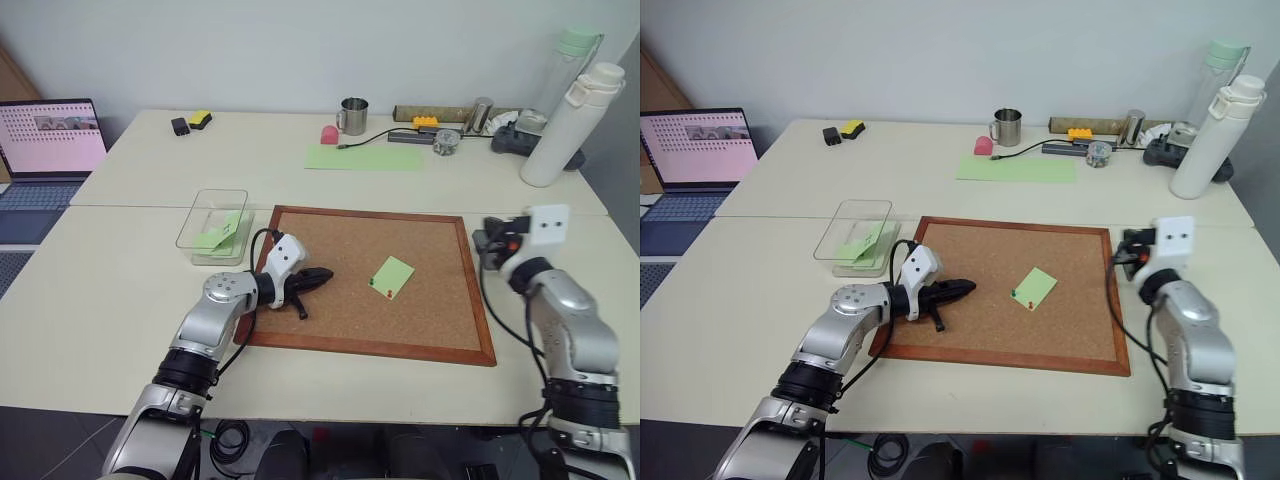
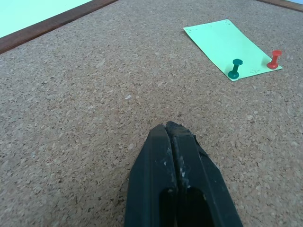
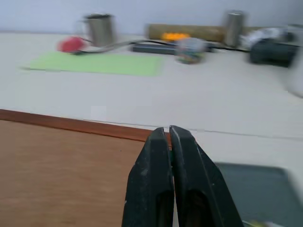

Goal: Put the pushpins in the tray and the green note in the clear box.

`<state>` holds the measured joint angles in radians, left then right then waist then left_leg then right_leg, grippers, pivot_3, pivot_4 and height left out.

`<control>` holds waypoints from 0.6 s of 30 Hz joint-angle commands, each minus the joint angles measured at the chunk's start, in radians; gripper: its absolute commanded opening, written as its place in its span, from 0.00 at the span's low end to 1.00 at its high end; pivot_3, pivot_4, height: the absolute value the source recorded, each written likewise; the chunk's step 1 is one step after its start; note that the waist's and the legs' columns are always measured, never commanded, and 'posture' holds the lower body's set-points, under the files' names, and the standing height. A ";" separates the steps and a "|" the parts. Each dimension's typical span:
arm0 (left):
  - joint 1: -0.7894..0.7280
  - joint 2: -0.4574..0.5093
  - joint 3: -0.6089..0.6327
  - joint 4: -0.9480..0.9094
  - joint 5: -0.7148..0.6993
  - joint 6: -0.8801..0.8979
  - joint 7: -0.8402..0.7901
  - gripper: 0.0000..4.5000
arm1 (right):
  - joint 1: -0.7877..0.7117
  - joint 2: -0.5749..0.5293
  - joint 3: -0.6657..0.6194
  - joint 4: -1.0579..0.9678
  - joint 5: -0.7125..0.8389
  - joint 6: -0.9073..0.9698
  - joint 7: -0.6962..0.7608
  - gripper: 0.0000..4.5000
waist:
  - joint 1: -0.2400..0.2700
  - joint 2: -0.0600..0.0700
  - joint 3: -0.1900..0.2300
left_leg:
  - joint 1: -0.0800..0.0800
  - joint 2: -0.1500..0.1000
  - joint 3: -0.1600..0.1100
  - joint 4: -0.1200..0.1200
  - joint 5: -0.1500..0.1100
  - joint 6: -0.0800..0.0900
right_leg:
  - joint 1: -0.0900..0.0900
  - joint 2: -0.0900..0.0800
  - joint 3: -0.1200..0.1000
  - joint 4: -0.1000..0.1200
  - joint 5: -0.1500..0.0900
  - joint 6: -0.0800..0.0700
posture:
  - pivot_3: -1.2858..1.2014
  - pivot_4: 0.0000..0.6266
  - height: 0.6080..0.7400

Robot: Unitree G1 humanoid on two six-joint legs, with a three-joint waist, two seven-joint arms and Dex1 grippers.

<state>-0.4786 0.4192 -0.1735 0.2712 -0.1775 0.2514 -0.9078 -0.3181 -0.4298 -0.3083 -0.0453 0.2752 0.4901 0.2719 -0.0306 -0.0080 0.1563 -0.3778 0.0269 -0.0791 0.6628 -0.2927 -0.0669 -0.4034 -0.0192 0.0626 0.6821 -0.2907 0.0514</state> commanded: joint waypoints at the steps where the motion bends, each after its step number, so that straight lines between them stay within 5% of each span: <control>1: 0.014 0.004 -0.029 0.039 0.039 0.012 0.001 0.00 | -0.055 -0.017 -0.015 0.085 0.019 -0.016 0.032 0.01 | -0.002 0.001 -0.001 | 0.000 0.000 0.000 0.000 0.000 0.000 | 0.000 0.000 0.000 0.000 0.000 0.000 | 0.52 0.24 1.00; 8: 0.016 0.013 -0.024 0.025 0.039 0.018 0.001 0.00 | -0.149 -0.031 -0.021 0.285 0.006 -0.080 0.059 0.01 | 0.000 0.002 -0.001 | 0.001 0.000 0.001 0.000 0.000 0.000 | 0.001 0.000 0.001 0.000 0.000 0.000 | 0.52 0.24 1.00; 15: 0.043 0.031 -0.014 -0.011 0.035 0.035 0.007 0.00 | -0.199 -0.064 -0.028 0.396 -0.004 -0.145 0.064 0.32 | -0.004 0.002 -0.001 | 0.001 0.000 0.001 0.000 0.000 0.000 | 0.000 0.000 0.002 0.000 0.000 0.000 | 0.52 0.24 1.00; 18: 0.045 0.030 -0.014 -0.016 0.034 0.039 0.009 0.00 | -0.202 -0.073 -0.029 0.396 0.004 -0.148 0.073 0.35 | -0.004 0.002 -0.001 | 0.001 0.000 0.001 0.000 0.000 0.000 | 0.000 0.000 0.002 0.000 0.000 0.000 | 0.52 0.24 1.00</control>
<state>-0.4611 0.4336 -0.1696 0.2394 -0.1734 0.2587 -0.9021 -0.4938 -0.4805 -0.3188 0.3631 0.2676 0.3698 0.3330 -0.0349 -0.0061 0.1553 -0.3769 0.0273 -0.0777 0.6624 -0.2927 -0.0667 -0.4033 -0.0190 0.0641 0.6821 -0.2907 0.0514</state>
